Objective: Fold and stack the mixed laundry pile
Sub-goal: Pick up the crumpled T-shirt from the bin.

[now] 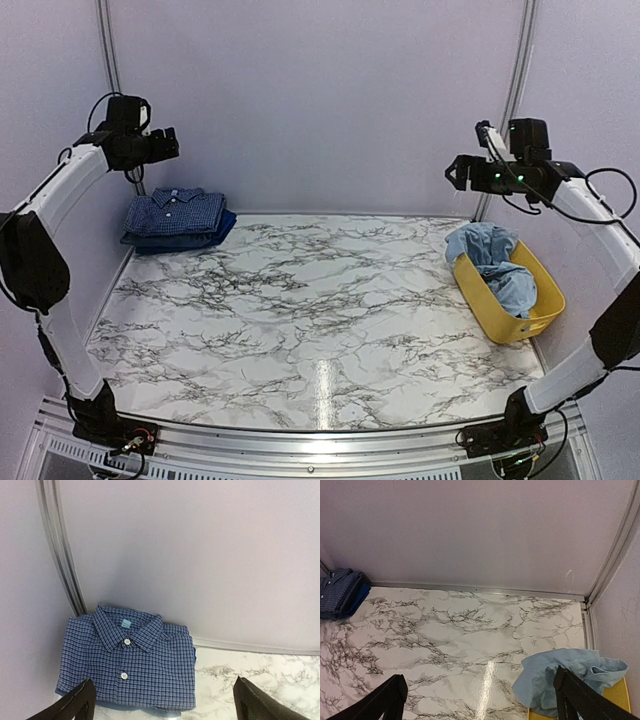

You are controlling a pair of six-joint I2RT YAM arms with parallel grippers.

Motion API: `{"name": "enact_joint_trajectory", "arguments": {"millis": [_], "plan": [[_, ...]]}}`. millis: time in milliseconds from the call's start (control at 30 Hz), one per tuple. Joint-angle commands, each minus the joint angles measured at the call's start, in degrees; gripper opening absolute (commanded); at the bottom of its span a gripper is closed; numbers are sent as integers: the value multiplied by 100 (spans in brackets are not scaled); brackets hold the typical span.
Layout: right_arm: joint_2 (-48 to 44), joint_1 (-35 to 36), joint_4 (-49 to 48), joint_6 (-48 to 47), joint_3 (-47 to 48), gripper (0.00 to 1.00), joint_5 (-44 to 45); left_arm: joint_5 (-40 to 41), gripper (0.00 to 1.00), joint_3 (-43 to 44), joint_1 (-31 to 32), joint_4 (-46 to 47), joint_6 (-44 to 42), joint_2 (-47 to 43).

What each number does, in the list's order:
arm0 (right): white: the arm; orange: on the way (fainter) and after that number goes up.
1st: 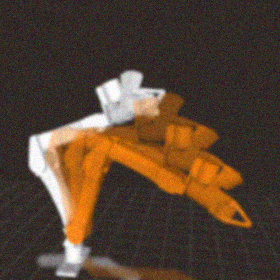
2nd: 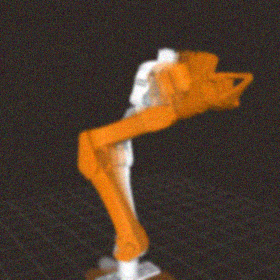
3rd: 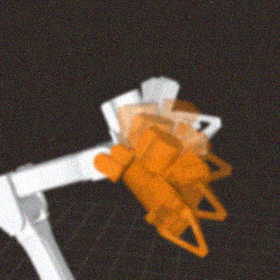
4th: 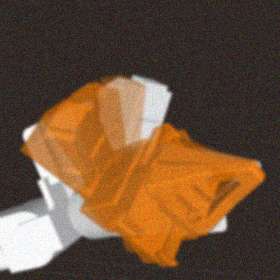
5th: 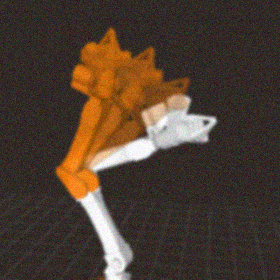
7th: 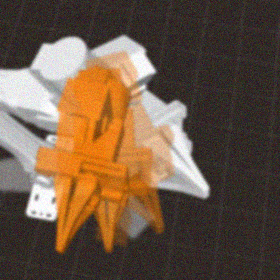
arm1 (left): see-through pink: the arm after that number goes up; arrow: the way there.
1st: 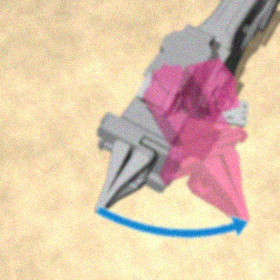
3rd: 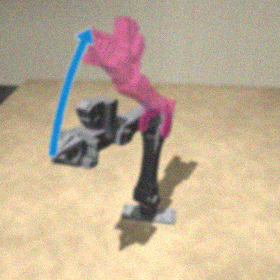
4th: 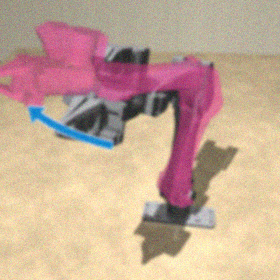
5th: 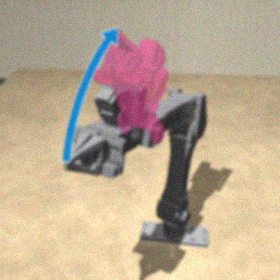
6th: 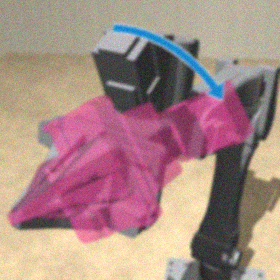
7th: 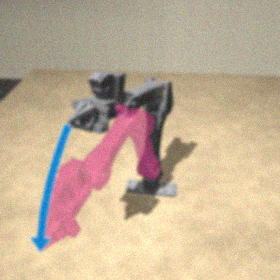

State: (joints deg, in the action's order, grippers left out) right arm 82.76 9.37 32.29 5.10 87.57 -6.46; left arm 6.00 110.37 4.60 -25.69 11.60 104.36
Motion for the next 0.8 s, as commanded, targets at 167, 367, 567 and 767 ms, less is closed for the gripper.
{"name": "enact_joint_trajectory", "arguments": {"millis": [167,367,567,767], "plan": [[-506,-1760,777,489,-467,99,-803,28,99,-855,1350,-273,-98,-137],[-514,-2480,1031,705,-999,98,-945,35,99,-1016,2004,-270,-152,181],[-252,-2673,1275,796,-1198,98,-607,-253,99,-1043,2265,-206,-69,513],[258,-2703,1332,846,-1417,98,-112,-353,99,-1054,2282,-106,-90,717]]}}
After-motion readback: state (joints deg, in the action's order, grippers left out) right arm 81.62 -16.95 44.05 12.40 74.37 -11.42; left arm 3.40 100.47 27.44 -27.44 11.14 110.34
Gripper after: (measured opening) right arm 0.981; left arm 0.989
